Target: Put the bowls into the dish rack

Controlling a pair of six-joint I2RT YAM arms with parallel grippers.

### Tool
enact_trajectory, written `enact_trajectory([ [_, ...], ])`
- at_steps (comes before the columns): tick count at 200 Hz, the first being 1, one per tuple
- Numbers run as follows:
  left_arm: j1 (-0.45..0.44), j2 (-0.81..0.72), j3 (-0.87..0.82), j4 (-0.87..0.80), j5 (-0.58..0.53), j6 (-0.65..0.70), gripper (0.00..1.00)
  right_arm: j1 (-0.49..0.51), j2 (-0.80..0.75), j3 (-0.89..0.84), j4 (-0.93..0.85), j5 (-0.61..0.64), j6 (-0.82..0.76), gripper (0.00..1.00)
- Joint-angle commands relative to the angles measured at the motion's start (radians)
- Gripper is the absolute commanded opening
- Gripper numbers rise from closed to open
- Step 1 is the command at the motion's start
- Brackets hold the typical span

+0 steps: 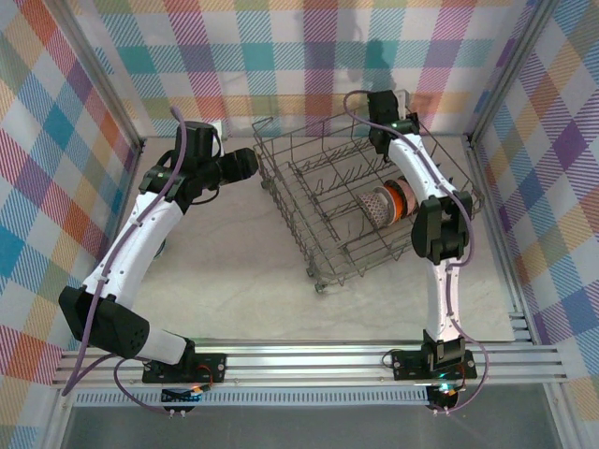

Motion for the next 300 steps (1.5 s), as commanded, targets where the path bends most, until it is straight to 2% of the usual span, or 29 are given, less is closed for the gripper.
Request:
enact_trajectory([
  [1, 0.015, -0.010, -0.005, 0.030, 0.009, -0.008, 0.71, -0.008, 0.015, 0.036, 0.074, 0.043, -0.040, 0.00],
  [47, 0.019, -0.003, -0.008, 0.032, 0.009, -0.010, 0.71, -0.003, 0.027, 0.023, 0.093, 0.043, -0.056, 0.00],
  [70, 0.019, 0.000, -0.014, 0.037, 0.009, -0.016, 0.71, 0.011, 0.029, -0.009, 0.163, 0.040, -0.115, 0.00],
  [111, 0.019, 0.003, -0.019, 0.042, 0.009, -0.027, 0.71, 0.018, 0.075, 0.027, 0.133, 0.037, -0.120, 0.00],
  [178, 0.019, -0.007, -0.041, 0.045, -0.009, -0.035, 0.71, 0.034, 0.080, -0.036, 0.256, 0.024, -0.253, 0.00],
  [244, 0.019, -0.002, -0.045, 0.042, -0.021, -0.045, 0.71, 0.042, 0.121, 0.012, 0.169, -0.025, -0.241, 0.16],
  [296, 0.032, -0.020, -0.051, 0.015, -0.033, -0.059, 0.71, 0.041, 0.128, 0.045, 0.082, -0.140, -0.201, 0.26],
  [300, 0.035, -0.020, -0.050, 0.012, -0.035, -0.060, 0.71, 0.042, 0.130, 0.048, 0.072, -0.147, -0.197, 0.30],
])
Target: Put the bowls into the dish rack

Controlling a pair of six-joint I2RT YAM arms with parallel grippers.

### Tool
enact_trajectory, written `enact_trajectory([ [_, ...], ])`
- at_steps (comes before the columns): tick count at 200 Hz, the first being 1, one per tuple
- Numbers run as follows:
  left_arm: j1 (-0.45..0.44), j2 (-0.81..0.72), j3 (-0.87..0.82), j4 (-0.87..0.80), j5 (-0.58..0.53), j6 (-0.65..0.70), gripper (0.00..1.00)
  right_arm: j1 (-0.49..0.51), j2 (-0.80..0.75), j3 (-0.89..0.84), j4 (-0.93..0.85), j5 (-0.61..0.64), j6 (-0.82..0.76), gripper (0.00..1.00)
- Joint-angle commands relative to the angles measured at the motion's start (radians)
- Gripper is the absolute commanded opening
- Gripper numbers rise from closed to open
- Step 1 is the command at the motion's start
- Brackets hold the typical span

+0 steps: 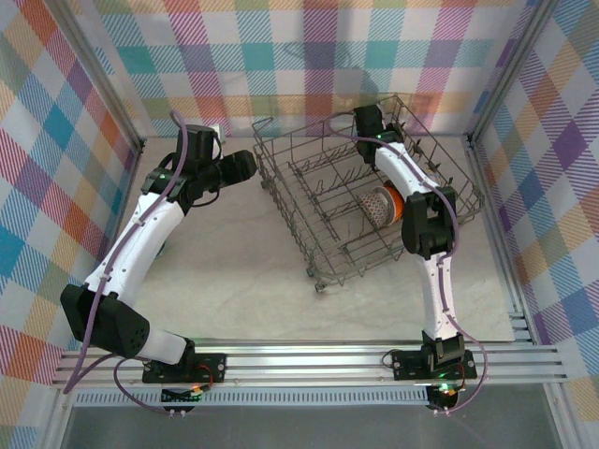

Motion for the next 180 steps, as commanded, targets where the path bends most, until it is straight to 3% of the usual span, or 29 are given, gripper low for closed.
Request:
enact_trajectory([
  [1, 0.023, -0.023, -0.012, -0.010, -0.016, -0.019, 0.71, 0.005, 0.014, 0.065, -0.046, -0.056, 0.041, 0.30],
  [33, 0.044, -0.046, -0.020, -0.053, -0.036, -0.033, 0.71, 0.005, 0.019, 0.090, -0.105, -0.084, 0.063, 0.45],
  [46, 0.059, -0.058, -0.024, -0.076, -0.039, -0.039, 0.71, 0.006, 0.015, 0.111, -0.131, -0.090, 0.074, 0.56],
  [89, 0.188, -0.089, -0.025, -0.212, -0.012, -0.070, 0.72, -0.002, -0.057, 0.120, -0.219, -0.160, 0.165, 0.85],
  [144, 0.390, -0.114, -0.057, -0.408, 0.013, -0.070, 0.73, -0.003, -0.165, 0.021, -0.264, -0.274, 0.224, 0.99],
  [180, 0.503, -0.085, -0.093, -0.470, 0.014, -0.052, 0.73, -0.003, -0.266, -0.072, -0.244, -0.333, 0.259, 1.00],
])
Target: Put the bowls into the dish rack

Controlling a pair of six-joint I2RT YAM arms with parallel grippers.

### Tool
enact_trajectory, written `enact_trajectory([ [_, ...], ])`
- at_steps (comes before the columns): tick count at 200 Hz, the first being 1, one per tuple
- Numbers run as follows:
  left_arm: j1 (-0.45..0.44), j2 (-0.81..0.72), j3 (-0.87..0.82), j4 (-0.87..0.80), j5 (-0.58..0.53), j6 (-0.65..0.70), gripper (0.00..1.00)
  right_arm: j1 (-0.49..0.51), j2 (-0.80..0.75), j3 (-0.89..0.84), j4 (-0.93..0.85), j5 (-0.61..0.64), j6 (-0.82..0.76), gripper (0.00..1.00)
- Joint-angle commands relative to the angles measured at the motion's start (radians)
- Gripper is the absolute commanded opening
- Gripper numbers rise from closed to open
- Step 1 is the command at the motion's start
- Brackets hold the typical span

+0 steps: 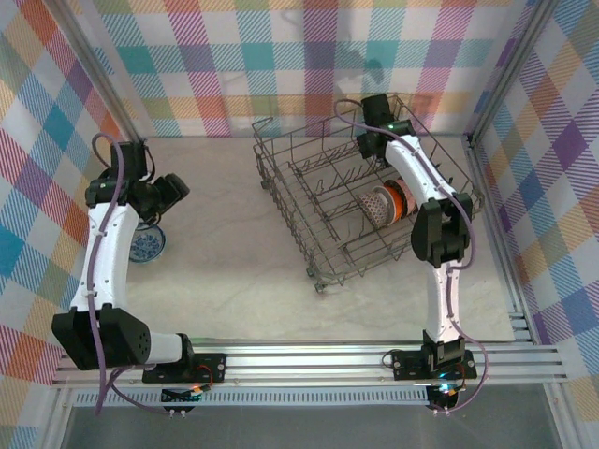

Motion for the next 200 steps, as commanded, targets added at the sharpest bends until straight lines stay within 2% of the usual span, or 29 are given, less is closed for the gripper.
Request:
enact_trajectory([
  [1, 0.071, 0.007, -0.028, -0.096, 0.015, 0.012, 0.73, -0.003, -0.090, -0.039, -0.007, -0.063, 0.048, 1.00],
  [32, 0.145, 0.061, -0.068, -0.068, 0.066, -0.016, 0.73, -0.002, -0.167, -0.117, -0.017, -0.098, 0.083, 1.00],
  [37, 0.178, 0.076, -0.067, -0.069, 0.074, -0.026, 0.73, -0.002, -0.186, -0.141, -0.012, -0.102, 0.097, 1.00],
  [64, 0.215, 0.160, -0.049, -0.061, 0.092, -0.065, 0.73, -0.002, -0.292, -0.284, 0.041, -0.165, 0.116, 1.00],
  [84, 0.229, 0.224, -0.031, -0.050, 0.087, -0.080, 0.73, -0.003, -0.336, -0.334, 0.053, -0.168, 0.100, 0.99],
  [134, 0.257, 0.385, 0.031, -0.024, 0.033, -0.038, 0.68, -0.002, -0.378, -0.319, 0.056, -0.205, 0.037, 0.98],
  [157, 0.264, 0.453, 0.064, -0.018, 0.041, -0.036, 0.65, -0.004, -0.375, -0.300, 0.059, -0.207, 0.022, 0.98],
  [200, 0.265, 0.505, 0.094, -0.003, 0.035, -0.027, 0.61, -0.005, -0.334, -0.250, 0.028, -0.232, 0.022, 0.98],
])
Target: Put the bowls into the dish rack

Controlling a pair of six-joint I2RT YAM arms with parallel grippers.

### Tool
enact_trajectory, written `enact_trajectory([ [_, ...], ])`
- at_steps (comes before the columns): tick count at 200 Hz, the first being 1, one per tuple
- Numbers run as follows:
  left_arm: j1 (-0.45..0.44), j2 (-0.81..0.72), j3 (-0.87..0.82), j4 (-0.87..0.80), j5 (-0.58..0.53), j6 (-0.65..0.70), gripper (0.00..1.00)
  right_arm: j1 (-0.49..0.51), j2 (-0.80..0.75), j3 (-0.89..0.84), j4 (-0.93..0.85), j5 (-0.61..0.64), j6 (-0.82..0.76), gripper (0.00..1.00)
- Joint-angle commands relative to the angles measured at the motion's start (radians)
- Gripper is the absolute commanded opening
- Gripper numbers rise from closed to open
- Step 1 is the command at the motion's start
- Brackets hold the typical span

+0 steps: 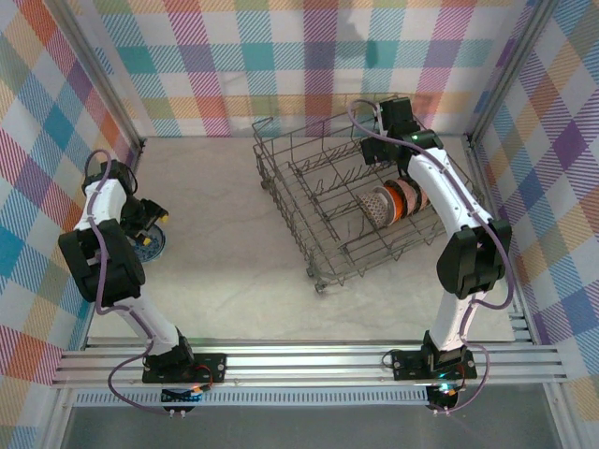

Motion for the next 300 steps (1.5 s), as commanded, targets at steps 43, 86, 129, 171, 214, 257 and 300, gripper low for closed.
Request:
enact_trajectory([
  [43, 0.013, 0.081, 0.127, -0.055, -0.046, 0.060, 0.53, -0.003, 0.043, 0.092, -0.018, -0.051, -0.009, 0.98],
  [86, 0.013, 0.114, 0.147, -0.071, -0.038, 0.075, 0.50, -0.002, 0.073, 0.124, -0.032, -0.075, 0.003, 0.97],
  [129, 0.011, 0.138, 0.152, -0.083, -0.023, 0.085, 0.49, -0.002, 0.088, 0.141, -0.038, -0.091, 0.011, 0.97],
  [171, 0.012, 0.147, 0.151, -0.081, -0.023, 0.088, 0.40, -0.002, 0.094, 0.150, -0.042, -0.092, 0.014, 0.96],
  [214, 0.012, 0.136, 0.148, -0.079, -0.011, 0.086, 0.28, -0.002, 0.096, 0.156, -0.041, -0.093, 0.014, 0.96],
  [257, 0.011, 0.131, 0.144, -0.085, 0.004, 0.094, 0.19, -0.002, 0.096, 0.158, -0.044, -0.097, 0.014, 0.97],
  [300, 0.012, 0.103, 0.137, -0.089, 0.022, 0.100, 0.13, -0.002, 0.092, 0.156, -0.043, -0.102, 0.017, 0.97],
])
